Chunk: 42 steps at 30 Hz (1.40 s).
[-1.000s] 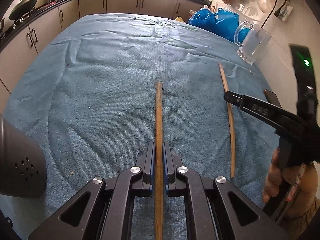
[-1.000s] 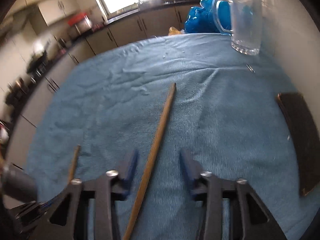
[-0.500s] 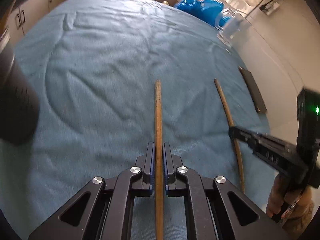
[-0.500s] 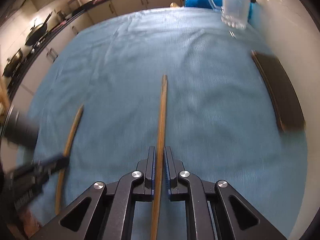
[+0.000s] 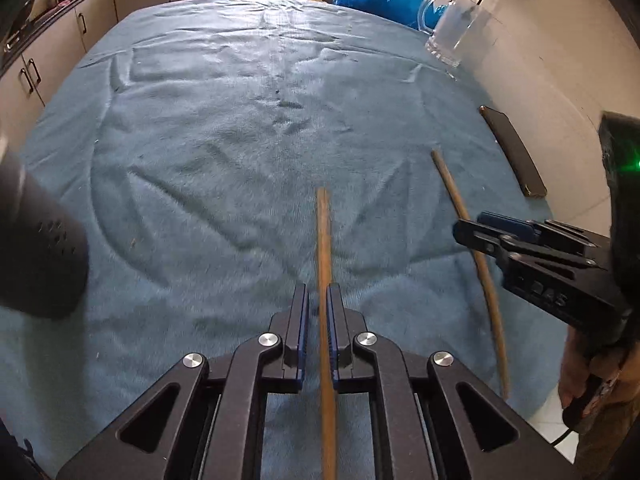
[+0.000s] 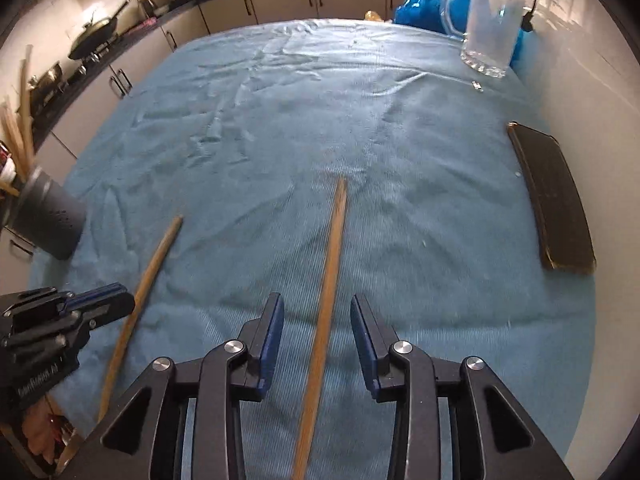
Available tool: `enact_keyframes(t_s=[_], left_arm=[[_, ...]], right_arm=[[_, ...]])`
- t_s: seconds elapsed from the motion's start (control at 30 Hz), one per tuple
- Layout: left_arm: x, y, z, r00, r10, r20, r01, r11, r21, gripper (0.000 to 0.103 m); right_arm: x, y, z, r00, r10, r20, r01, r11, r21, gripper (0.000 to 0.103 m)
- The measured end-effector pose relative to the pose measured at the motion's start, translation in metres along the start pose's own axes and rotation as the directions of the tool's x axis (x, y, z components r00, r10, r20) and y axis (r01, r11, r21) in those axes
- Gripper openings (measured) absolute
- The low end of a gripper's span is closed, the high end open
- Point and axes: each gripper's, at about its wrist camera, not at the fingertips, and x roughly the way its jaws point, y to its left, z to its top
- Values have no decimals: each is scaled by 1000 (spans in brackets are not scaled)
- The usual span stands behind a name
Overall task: Organize utensils
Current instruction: 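Close the right tool on the other chopstick while the left tool holds its own, then lift both held chopsticks upright and carry them toward the black cup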
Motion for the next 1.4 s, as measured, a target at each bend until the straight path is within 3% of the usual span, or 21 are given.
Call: enact_keyframes(t_s=[0.1,0.3,0.47,0.53,0.6,0.73,0.87,1.03,1.17,1.4], left_arm=[[7,-4,11,999,37,-37,-36,999,21,8],[17,-15,23,994,88,-60,-83,993,84,8],[20,-13,30,995,60,-76,-55,996,70,8],[21,-13,31,995,48,-82,-42,996,73,8],[19,-10,29,997,39,-68,-34,997,69,6],[5,-5,21,1000,5,-4,-5,999,35,6],[-29,-6,9,994,-20,109,16,999,41,6],[-70,-12,-6,967,-14,255,-4,998,67,6],[-98,-10,-20,934,-1,357,-26,997,71,6],[-136,-10,-42,883,-1,469,-35,997,69,6]], right_arm=[[8,-3,16,1000,-22,-17,22,1000,6,28],[19,-6,40,997,-30,-67,32,999,38,26],[22,-12,50,995,-25,-100,33,996,80,26],[22,-12,51,994,-36,-102,45,996,83,18],[22,-10,51,995,-46,-91,53,996,76,8],[15,-14,43,999,-22,-34,26,995,99,8],[-11,-17,32,997,33,68,-41,992,122,7],[-54,-10,17,976,56,208,-79,992,103,8],[-88,-3,-1,950,81,301,-109,991,79,8],[-126,20,-26,905,120,408,-139,990,18,8]])
